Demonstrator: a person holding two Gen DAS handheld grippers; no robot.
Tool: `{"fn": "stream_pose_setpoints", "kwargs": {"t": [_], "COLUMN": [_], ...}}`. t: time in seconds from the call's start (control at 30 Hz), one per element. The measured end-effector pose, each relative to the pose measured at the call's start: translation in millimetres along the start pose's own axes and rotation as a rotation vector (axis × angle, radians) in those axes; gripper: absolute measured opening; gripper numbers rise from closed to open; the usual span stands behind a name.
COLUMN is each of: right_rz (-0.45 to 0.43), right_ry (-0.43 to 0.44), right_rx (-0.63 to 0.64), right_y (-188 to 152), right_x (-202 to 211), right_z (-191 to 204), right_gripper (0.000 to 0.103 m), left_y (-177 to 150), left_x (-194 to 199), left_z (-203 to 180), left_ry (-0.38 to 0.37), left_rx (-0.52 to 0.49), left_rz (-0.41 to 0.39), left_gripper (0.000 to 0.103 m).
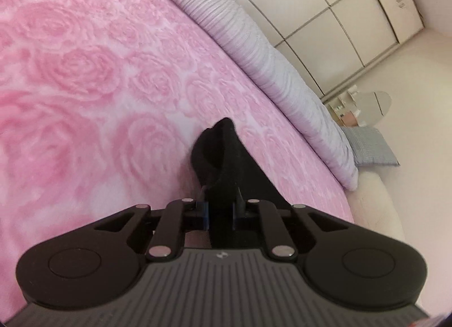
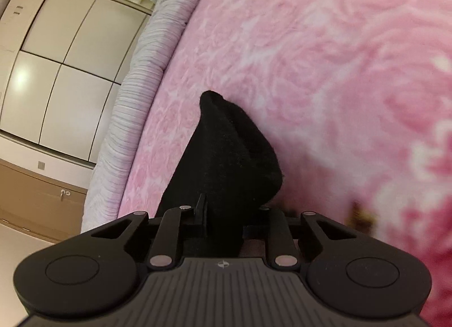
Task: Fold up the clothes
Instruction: 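Press the folded black garment flat with both open grippers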
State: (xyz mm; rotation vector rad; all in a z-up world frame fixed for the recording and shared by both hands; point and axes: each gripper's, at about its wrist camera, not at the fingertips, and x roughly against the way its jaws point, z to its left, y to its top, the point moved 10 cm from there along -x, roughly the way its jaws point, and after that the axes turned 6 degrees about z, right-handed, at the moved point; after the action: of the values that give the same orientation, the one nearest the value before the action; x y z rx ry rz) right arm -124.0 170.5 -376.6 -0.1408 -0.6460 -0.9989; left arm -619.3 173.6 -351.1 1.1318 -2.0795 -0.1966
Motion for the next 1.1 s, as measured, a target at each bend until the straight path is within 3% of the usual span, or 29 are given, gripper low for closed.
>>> {"fn": "stream_pose_setpoints", "kwargs": {"t": [0.23,0.33,0.43,0.57,0.8,0.9,1.1], "right_rz": [0.067,0.097,0.031,-0.094,-0.102,-0.066,0.002], "right_ry": [-0.031,-0.101,-0.148,-0.303,-0.372,-0.423,-0.462], "right_rx": [0.037,0.042,0.113,0.39,0.82,0.866,0.8], "right_y": [-24,-33,-39,-49,-100,-111,-118], "right_x": [67,77,102,134,109,93,97], "right_z": [-35,-58,-62,-42,8,-3,-24], "right_gripper": [0.023,0.035,0.045,0.046,0.045,0.046,0.051], "left_y": [-74,-94,-93,-85,-117,-134,-145], "left_x": [72,82,101,125,98,76,77], "left_z": [5,19,26,15,-38,-31,-29], "left_ry": [0.029,0.106,0.162,0.259,0.31,0.358,0.407], "left_rx": [-0.039,-0.081,-0.082,-0.208,-0.542,-0.589,-0.624], "left_rz": [0.069,0.104,0.077,0.018,0.108,0.179,0.211], "left_gripper": [0.011,0.016,0.018,0.018,0.032,0.042,0.044]}}
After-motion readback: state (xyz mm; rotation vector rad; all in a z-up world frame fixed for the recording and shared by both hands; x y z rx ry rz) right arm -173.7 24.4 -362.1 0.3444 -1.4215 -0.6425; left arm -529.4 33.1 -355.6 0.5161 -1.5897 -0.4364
